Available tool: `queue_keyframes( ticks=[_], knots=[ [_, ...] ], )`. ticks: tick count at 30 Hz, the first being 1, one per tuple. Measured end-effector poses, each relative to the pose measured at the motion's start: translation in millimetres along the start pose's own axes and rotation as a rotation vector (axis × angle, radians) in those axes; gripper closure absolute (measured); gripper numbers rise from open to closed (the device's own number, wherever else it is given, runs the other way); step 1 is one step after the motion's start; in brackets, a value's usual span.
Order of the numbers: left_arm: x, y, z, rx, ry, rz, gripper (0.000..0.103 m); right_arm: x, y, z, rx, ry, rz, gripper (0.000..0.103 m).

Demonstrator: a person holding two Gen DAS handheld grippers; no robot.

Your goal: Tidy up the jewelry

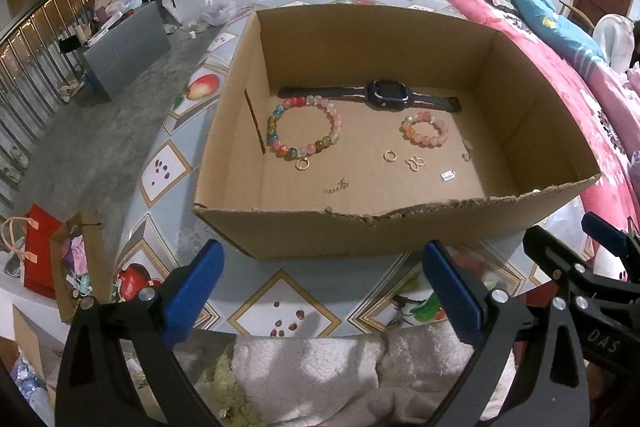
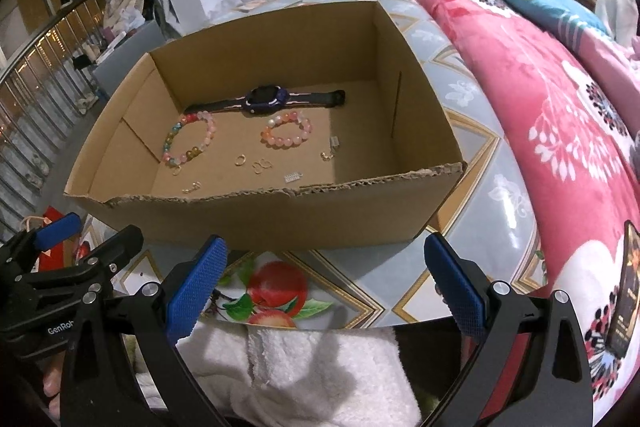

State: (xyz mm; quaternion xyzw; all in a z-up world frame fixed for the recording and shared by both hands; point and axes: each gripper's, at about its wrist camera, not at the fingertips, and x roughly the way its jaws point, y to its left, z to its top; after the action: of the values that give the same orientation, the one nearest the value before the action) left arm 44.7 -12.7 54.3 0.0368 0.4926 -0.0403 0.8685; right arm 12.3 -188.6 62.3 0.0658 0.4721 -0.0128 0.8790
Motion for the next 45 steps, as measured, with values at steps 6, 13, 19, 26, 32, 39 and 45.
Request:
queue_keyframes(
  ticks=[6, 13, 19, 26, 32, 39, 45],
  knots=[
    [1.9, 0.3, -0.2, 0.000, 0.009, 0.002, 0.006, 1.7, -1.6, 0.9, -0.001, 0.011, -0.004, 0.008],
    [5.2, 0.5, -0.6, -0.002, 0.021, 0.005, 0.006, 4.2, -2.4, 2.0, -0.003, 0.022, -0.006, 0.008],
    [6.6, -0.3, 0.1, -0.001, 0.029, 0.006, 0.006, 5.8, -3.4, 2.4, -0.003, 0.029, -0.009, 0.008],
    [8.6, -0.2, 0.1, -0.003, 0.037, 0.005, 0.006, 6.7, -4.5, 2.3, -0.005, 0.033, -0.011, 0.008],
    [8.8, 0.1, 0.1, -0.003, 0.037, 0.005, 0.006, 7.2, -4.6, 2.7, -0.005, 0.034, -0.011, 0.008],
    [8.6, -0.1, 0.3, -0.002, 0.036, 0.005, 0.006, 8.2, -5.2, 1.8, -0.004, 0.038, -0.011, 0.008],
    [8.8, 0.0, 0.2, -0.002, 0.038, 0.006, 0.006, 8.4, -5.7, 1.7, -0.004, 0.039, -0.010, 0.008]
  ],
)
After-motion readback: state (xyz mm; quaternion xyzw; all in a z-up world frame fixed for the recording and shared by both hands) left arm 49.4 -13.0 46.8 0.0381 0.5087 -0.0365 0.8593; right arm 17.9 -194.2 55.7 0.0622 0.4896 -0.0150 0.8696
